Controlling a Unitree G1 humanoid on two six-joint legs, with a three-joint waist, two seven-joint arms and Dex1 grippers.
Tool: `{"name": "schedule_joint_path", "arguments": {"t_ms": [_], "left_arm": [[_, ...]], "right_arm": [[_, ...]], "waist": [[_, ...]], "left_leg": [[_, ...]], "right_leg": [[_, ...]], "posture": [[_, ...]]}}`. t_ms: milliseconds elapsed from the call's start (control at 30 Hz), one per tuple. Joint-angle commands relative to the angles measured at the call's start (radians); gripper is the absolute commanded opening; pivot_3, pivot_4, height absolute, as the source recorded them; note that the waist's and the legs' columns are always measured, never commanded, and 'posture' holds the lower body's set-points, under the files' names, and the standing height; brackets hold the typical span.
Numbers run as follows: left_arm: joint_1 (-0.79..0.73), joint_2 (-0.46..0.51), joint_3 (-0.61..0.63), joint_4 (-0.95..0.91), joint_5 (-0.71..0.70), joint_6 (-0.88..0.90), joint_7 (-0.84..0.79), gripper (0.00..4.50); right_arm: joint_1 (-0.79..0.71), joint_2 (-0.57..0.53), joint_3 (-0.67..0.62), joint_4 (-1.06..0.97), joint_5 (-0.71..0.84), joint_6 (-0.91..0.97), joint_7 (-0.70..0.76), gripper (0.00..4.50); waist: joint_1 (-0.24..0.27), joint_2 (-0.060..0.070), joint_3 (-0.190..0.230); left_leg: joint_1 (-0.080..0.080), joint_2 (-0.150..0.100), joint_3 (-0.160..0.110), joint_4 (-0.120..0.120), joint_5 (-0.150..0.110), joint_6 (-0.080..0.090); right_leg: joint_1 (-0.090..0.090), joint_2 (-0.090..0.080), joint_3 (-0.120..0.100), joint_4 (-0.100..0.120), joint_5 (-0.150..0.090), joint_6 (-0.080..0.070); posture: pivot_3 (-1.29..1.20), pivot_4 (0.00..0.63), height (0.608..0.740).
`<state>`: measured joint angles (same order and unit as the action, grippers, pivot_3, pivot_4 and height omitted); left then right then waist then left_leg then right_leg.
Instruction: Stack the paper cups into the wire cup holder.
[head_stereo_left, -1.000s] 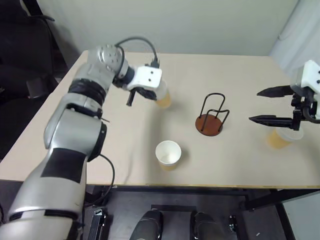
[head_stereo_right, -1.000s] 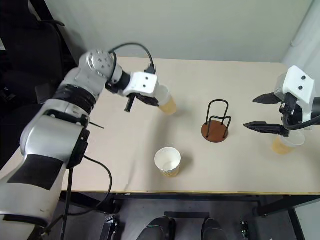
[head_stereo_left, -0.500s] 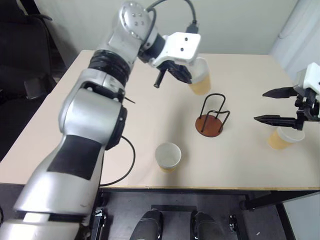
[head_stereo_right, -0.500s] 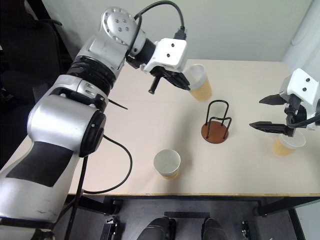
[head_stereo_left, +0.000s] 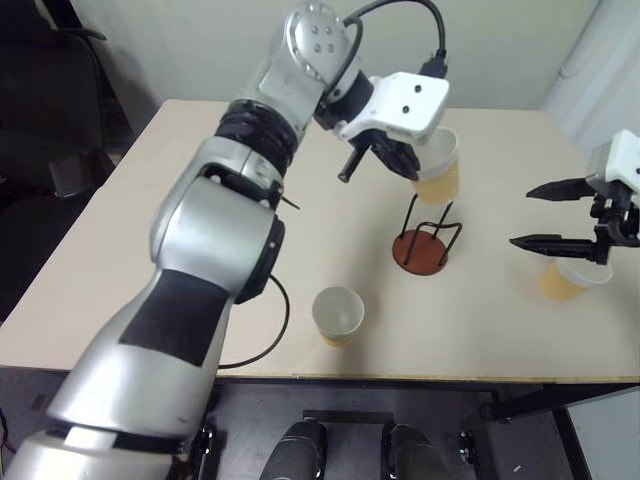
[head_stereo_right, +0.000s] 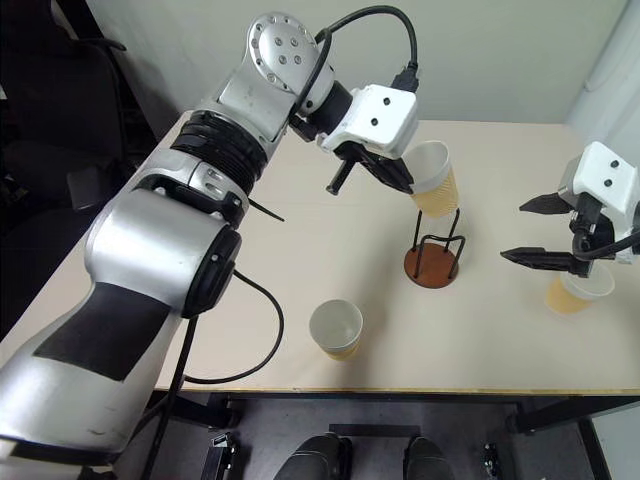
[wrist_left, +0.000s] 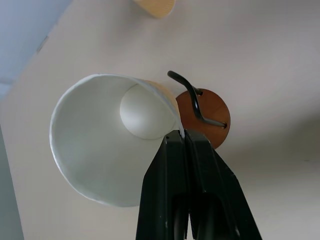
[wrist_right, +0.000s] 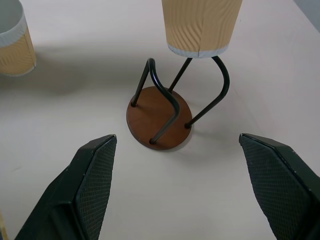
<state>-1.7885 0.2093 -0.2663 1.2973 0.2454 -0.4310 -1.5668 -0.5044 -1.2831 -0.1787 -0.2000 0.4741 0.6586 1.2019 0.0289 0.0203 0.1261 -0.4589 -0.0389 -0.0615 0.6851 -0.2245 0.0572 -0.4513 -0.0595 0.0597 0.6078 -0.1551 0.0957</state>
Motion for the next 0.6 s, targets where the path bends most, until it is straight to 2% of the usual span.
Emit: {"name": "schedule_joint_path", "arguments": {"t_ms": [33,600], "left_arm": [[-0.029,-0.001,0.008,-0.018,-0.005,-0.016,-0.015,0.06],[-0.004,-0.004,-0.032,-0.012,0.04,-0.047,0.044,0.06]], "right_arm": [[-0.007,-0.027,-0.05,-0.018,0.006,0.001,0.001,3.99],[0.014,-0.019,-0.06,-0.043,0.016,0.015,-0.003,3.99]], "waist": [[-0.001,0.0,0.0],[0.0,0.0,0.0]], "left_leg": [[0.0,0.0,0.0,0.0,0.0,0.0],[0.0,0.0,0.004,0.005,-0.002,0.003]], "right_leg": [[0.0,0.001,0.0,0.0,0.0,0.0],[0.001,0.0,0.0,0.0,0.001,0.002]], "posture": [[0.0,0.15,0.74],[0.0,0.15,0.74]]}}
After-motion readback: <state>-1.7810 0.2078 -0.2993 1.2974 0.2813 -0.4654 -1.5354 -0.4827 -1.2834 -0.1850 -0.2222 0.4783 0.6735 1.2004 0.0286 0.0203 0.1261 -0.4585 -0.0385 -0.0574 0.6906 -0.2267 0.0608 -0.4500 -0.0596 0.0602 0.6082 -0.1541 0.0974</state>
